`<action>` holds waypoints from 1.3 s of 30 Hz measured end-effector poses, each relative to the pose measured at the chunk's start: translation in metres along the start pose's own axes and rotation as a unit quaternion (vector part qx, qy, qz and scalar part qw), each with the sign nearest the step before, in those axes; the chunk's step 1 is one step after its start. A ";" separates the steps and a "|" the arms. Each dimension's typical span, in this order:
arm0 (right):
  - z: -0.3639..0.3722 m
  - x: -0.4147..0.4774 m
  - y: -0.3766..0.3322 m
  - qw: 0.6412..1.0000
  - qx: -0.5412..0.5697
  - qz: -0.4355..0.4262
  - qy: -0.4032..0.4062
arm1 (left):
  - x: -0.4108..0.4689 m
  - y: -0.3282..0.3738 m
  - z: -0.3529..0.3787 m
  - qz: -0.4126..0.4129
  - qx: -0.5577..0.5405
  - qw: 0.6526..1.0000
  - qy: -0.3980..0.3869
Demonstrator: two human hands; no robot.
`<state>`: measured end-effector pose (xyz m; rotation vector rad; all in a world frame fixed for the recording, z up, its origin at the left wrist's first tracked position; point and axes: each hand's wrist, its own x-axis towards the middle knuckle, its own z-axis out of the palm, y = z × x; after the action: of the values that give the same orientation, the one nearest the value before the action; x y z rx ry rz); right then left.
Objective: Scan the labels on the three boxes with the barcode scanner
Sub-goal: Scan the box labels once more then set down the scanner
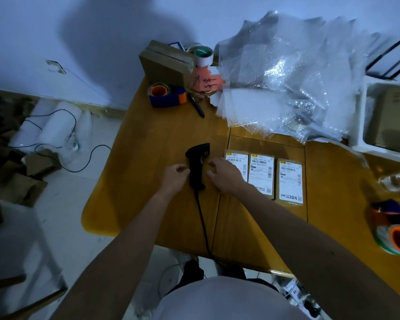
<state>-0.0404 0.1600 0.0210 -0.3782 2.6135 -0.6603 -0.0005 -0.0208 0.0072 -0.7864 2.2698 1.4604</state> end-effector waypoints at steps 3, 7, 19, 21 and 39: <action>-0.003 -0.004 0.000 1.000 0.007 -0.002 0.011 | -0.001 0.001 -0.002 0.002 -0.009 1.000 0.000; -0.011 -0.013 0.006 1.000 0.018 0.007 0.022 | -0.006 0.006 -0.001 -0.002 -0.055 0.999 -0.003; -0.038 -0.058 0.050 0.994 0.050 0.038 0.085 | -0.046 0.051 0.028 0.032 -0.069 0.996 -0.042; -0.041 -0.065 0.063 0.992 0.052 0.055 0.101 | -0.047 0.057 0.035 0.037 -0.057 0.997 -0.044; -0.036 -0.116 0.186 0.951 0.095 0.279 0.092 | -0.053 0.044 0.105 0.056 0.167 0.979 -0.107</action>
<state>0.0154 0.3734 -0.0059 0.4896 2.6069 -0.7562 0.0125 0.1030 0.0235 -0.3875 2.3331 1.1005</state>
